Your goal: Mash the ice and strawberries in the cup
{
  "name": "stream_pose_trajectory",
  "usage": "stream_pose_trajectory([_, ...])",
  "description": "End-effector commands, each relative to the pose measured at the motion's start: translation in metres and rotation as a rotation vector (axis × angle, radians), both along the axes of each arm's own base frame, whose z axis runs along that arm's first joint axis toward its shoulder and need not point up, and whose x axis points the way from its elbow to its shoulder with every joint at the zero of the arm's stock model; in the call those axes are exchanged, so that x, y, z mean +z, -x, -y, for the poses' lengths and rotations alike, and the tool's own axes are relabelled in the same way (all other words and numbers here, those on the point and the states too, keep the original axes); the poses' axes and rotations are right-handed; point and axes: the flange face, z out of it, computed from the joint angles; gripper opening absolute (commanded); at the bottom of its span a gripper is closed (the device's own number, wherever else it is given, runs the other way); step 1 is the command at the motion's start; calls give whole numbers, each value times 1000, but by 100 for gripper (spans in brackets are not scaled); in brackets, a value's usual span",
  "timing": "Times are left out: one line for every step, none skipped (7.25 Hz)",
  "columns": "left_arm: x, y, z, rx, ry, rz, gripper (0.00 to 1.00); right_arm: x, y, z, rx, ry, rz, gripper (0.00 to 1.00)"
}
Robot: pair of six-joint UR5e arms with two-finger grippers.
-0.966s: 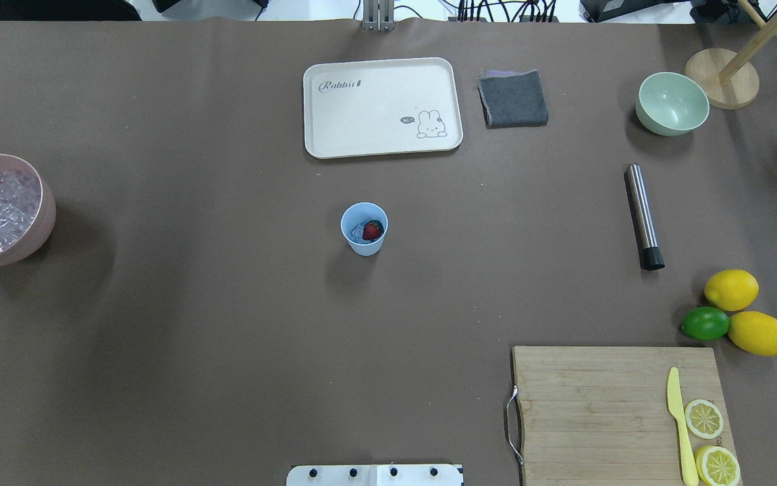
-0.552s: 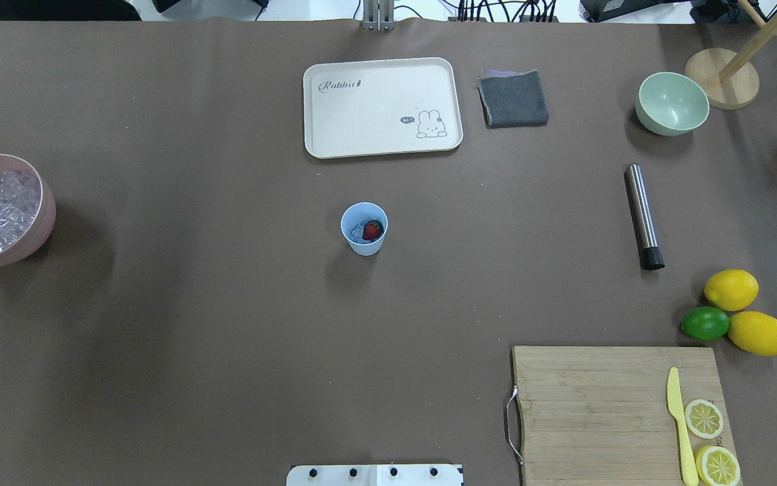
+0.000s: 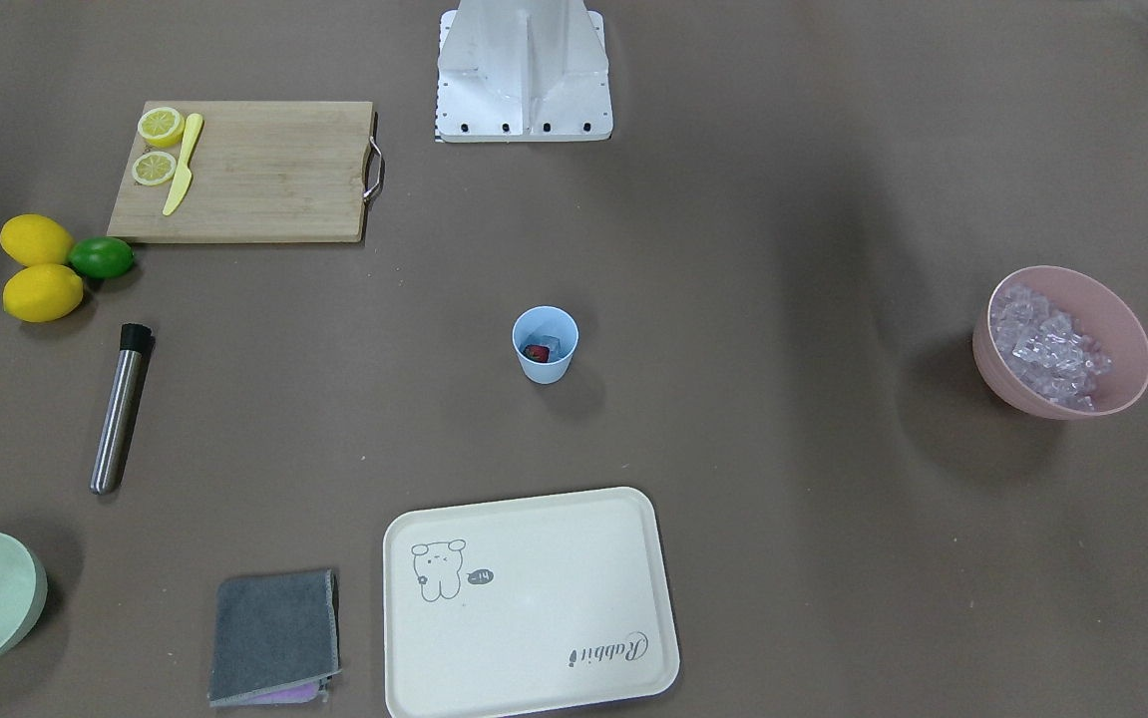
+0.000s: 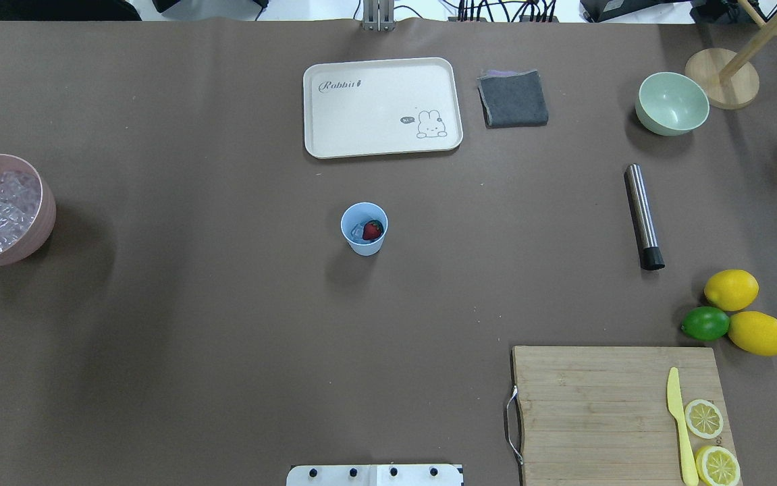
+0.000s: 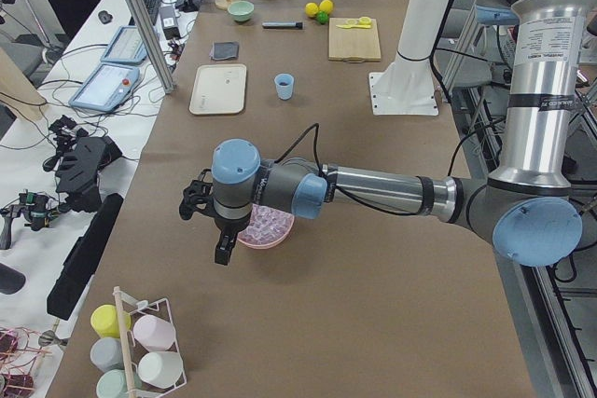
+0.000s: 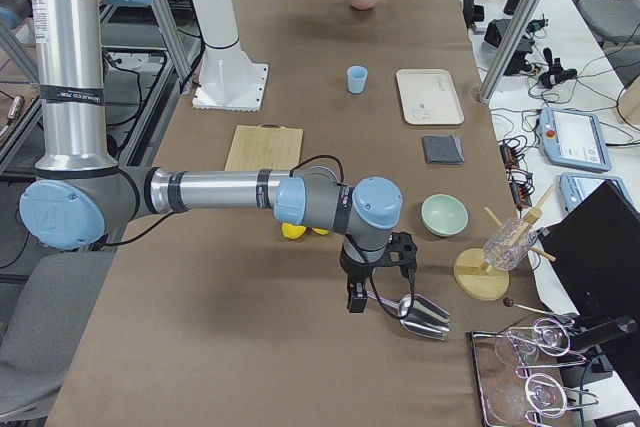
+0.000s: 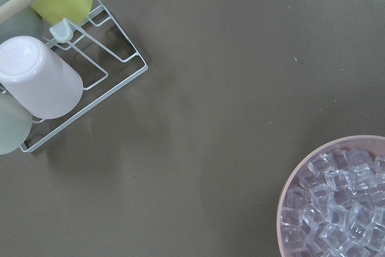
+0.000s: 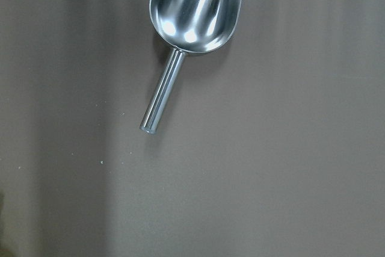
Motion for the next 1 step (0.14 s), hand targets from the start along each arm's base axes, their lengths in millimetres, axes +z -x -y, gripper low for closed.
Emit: stream_pose_trajectory([0,0,0,0,-2,0,98,-1,0,0,-1,-3,1,100])
